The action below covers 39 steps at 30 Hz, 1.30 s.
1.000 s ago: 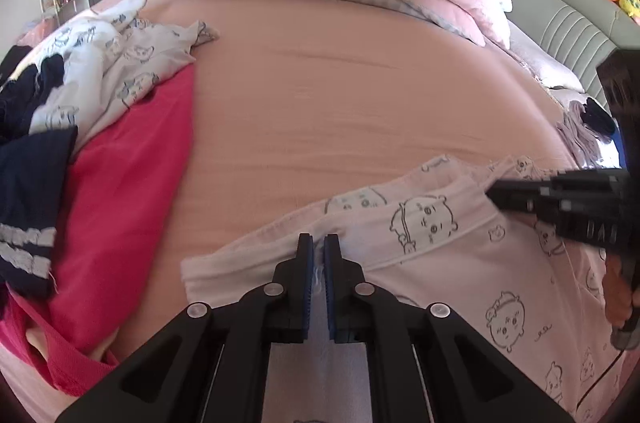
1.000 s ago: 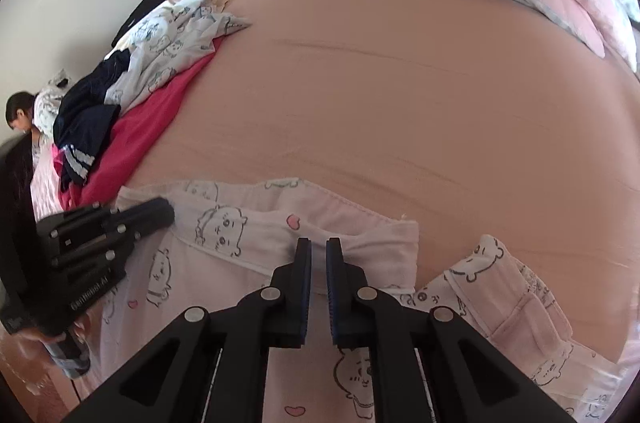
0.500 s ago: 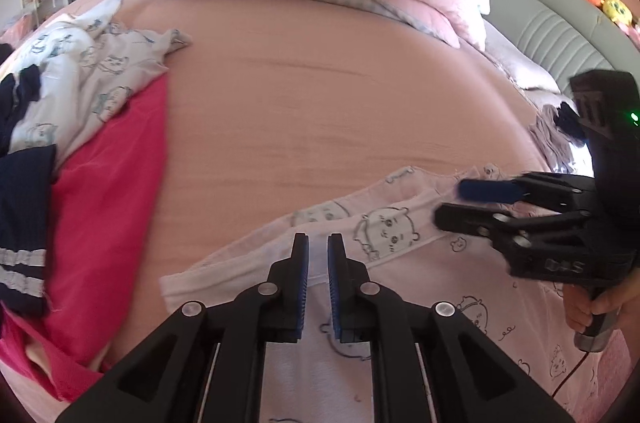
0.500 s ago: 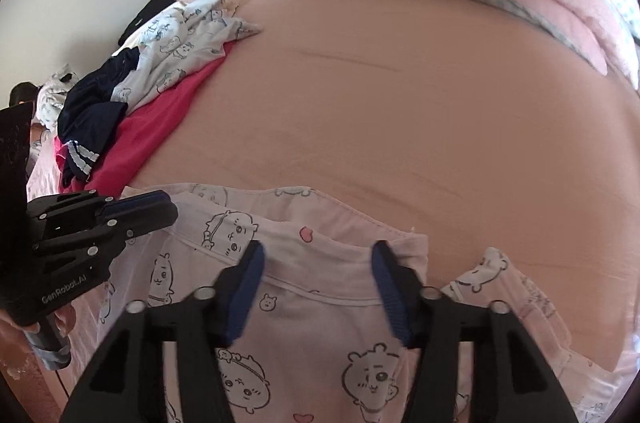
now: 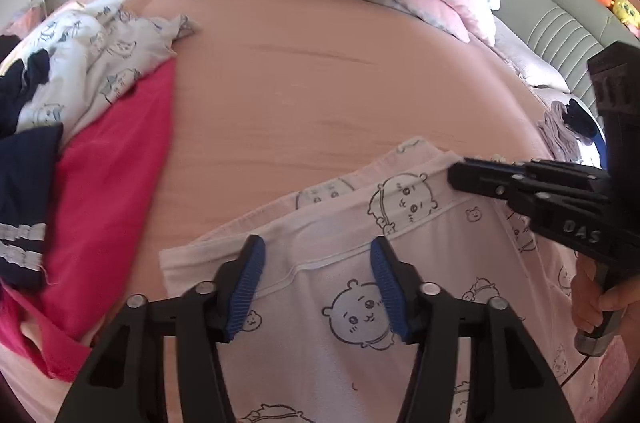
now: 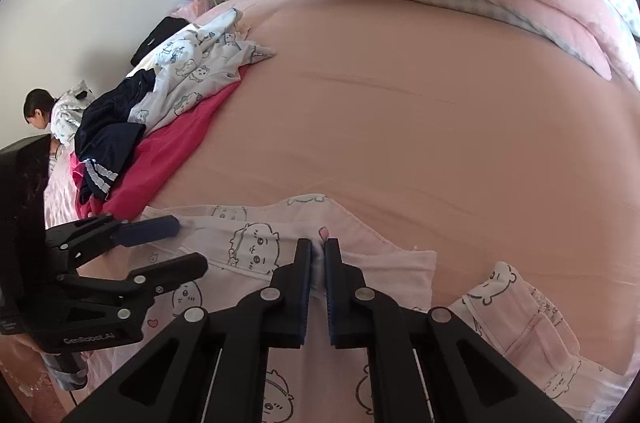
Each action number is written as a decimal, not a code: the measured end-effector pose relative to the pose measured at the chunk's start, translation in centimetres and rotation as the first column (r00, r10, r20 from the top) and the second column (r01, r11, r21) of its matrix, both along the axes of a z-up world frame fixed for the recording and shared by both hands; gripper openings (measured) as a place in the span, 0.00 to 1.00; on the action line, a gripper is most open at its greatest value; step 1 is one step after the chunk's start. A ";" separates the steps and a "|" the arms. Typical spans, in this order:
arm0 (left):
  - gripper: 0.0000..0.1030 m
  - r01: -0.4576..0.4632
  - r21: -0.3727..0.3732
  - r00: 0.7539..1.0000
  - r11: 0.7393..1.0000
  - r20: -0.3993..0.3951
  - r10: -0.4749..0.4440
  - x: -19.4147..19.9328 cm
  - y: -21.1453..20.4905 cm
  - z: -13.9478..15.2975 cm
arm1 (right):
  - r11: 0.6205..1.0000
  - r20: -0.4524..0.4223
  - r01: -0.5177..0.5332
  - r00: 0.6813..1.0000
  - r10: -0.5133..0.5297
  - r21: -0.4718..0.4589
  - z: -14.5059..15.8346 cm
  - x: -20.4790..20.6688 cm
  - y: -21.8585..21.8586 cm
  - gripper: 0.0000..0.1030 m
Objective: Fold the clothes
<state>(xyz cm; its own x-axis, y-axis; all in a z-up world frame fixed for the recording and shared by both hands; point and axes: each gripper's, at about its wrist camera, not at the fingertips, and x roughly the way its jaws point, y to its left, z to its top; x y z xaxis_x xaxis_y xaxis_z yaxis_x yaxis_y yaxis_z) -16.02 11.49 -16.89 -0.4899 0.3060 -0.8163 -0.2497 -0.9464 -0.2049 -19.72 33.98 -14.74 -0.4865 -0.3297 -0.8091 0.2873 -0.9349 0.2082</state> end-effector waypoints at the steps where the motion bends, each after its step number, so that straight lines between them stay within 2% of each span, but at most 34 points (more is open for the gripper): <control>1: 0.04 -0.002 -0.004 1.000 1.000 -0.006 0.002 0.0 0.0 0.0 | 1.000 -0.007 -0.002 1.000 0.002 0.004 0.2 0.1 -0.1 0.04; 5: 0.03 -0.008 -0.018 1.000 1.000 -0.030 0.008 0.2 0.0 0.1 | 0.999 -0.030 -0.007 1.000 0.008 0.045 0.7 0.2 -0.4 0.04; 10: 0.03 -0.019 -0.033 0.998 0.999 -0.055 0.017 0.1 0.1 0.2 | 0.999 -0.004 -0.011 1.000 0.011 0.041 0.2 -0.3 -0.3 0.04; 14: 0.02 -0.029 -0.052 0.998 0.998 -0.065 0.026 -0.8 0.2 0.1 | 0.999 -0.016 -0.005 1.000 0.006 0.047 -0.2 -1.0 -0.6 0.04; 16: 0.02 -0.024 -0.056 0.999 0.998 -0.038 0.022 -1.5 0.3 -0.8 | 0.998 -0.030 -0.002 1.000 0.004 0.066 -0.6 -1.3 -0.9 0.04; 18: 0.02 -0.023 -0.047 1.000 0.999 -0.011 0.023 -2.1 0.2 -1.4 | 0.995 0.020 -0.001 1.000 -0.001 0.097 -2.3 -2.1 -1.1 0.05; 19: 0.03 -0.030 -0.020 1.000 0.999 -0.008 0.030 -2.1 -0.3 -1.1 | 0.996 0.050 0.004 0.999 -0.008 0.094 -2.9 -2.5 -1.0 0.05; 21: 0.03 -0.046 0.034 0.999 0.998 -0.008 0.046 -2.0 -1.2 -0.1 | 0.999 0.041 0.028 0.999 -0.029 0.027 -2.1 -2.2 -0.2 0.06; 23: 0.05 -0.090 0.049 0.995 0.995 -0.033 0.092 -1.0 -2.8 1.2 | 0.999 0.004 0.036 0.999 -0.036 -0.041 -0.3 -1.2 0.9 0.07; 25: 0.13 -0.134 0.043 0.991 0.990 -0.016 0.135 -0.2 -4.2 1.5 | 0.996 -0.042 0.059 0.997 -0.062 -0.072 1.3 -0.2 2.0 0.13; 26: 0.20 -0.148 0.043 0.989 0.988 0.011 0.147 0.0 -4.8 1.3 | 0.995 -0.052 0.079 0.995 -0.083 -0.065 1.7 0.0 2.7 0.26; 27: 0.24 -0.159 0.042 0.987 0.986 0.030 0.158 0.2 -5.4 1.0 | 0.994 -0.047 0.101 0.994 -0.103 -0.047 1.8 -0.1 3.2 0.43; 28: 0.33 -0.170 0.043 0.985 0.985 0.040 0.168 0.5 -5.7 0.7 | 0.992 -0.039 0.124 0.991 -0.125 -0.028 1.8 -0.3 3.8 0.47; 29: 0.38 -0.185 0.039 0.982 0.982 0.050 0.183 0.7 -6.1 0.4 | 0.989 -0.024 0.145 0.989 -0.145 -0.012 1.6 -0.5 4.4 0.46; 31: 0.39 -0.217 0.036 0.975 0.976 0.066 0.214 0.9 -6.6 0.0 | 0.988 0.031 0.156 0.987 -0.156 -0.009 0.8 -1.1 5.5 0.46; 34: 0.38 -0.255 0.037 0.965 0.966 0.066 0.253 0.8 -7.2 -0.6 | 0.993 0.131 0.109 0.986 -0.102 -0.045 -0.7 -1.8 5.8 0.46; 37: 0.38 -0.271 0.055 0.961 0.961 0.068 0.268 0.4 -7.3 -0.9 | 0.995 0.162 0.095 0.983 -0.089 -0.029 -2.3 -2.2 5.6 0.46; 38: 0.38 -0.271 0.056 0.961 0.961 0.067 0.267 0.2 -7.3 -1.0 | 0.995 0.164 0.098 0.982 -0.093 -0.023 -2.8 -2.4 5.5 0.41; 39: 0.36 -0.264 0.055 0.963 0.963 0.070 0.260 0.0 -7.1 -1.1 | 0.994 0.154 0.103 0.983 -0.098 -0.028 -2.9 -2.5 5.4 0.19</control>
